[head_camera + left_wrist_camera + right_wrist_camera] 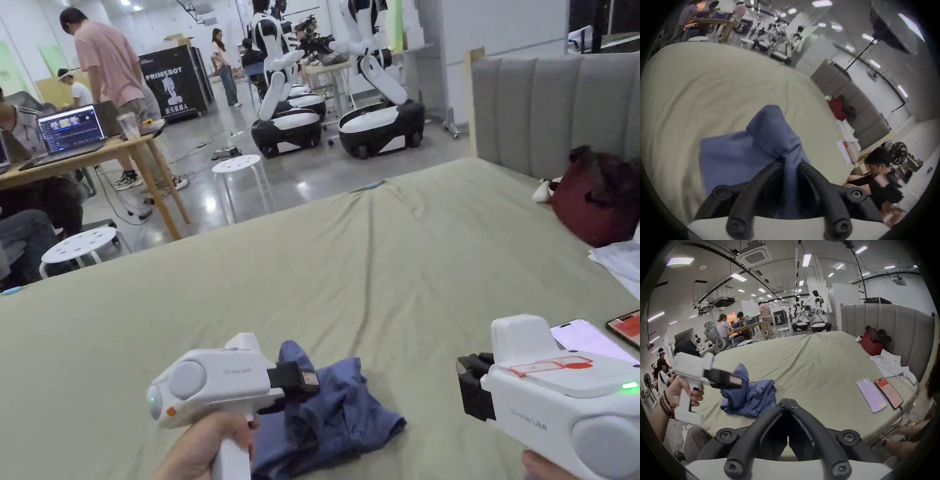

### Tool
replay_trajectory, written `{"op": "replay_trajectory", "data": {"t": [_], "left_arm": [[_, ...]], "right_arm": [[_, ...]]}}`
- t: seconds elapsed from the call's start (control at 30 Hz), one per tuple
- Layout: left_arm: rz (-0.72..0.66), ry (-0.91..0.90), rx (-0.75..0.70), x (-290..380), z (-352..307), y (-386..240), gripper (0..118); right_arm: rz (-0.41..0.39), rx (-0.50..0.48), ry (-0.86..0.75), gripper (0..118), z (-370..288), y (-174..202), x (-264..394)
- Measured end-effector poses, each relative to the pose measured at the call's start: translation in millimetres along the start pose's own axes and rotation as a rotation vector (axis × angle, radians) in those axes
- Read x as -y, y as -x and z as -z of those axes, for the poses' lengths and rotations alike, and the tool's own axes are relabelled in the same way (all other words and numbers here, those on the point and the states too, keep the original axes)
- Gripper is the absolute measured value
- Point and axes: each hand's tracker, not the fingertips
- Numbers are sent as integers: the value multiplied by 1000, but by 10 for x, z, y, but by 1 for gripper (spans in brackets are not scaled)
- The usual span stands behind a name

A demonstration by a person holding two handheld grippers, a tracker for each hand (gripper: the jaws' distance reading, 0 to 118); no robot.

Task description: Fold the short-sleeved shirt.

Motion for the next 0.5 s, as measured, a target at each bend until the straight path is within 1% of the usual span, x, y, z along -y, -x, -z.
{"op": "replay_trajectory", "data": {"t": [0.07,0.13,0.2,0.27,0.33,0.5], "left_arm": [[-10,9,1,19,176,6,11],[-53,3,5,34,242,-9,11],[-58,1,15,30,255,-37,12],[-25,9,8,26,262,-79,12],[-28,6,-5,21,258,-98,12],[-22,7,18,33,273,-123,13]], "right_arm": [[13,42,-13,0,-64,-106,-5],[-6,88,-8,0,-94,-185,-7],[-5,108,-4,0,-95,-251,0],[19,109,-5,0,-66,-311,12],[40,98,-5,0,-44,-328,40],[49,70,11,0,9,-304,116]]}}
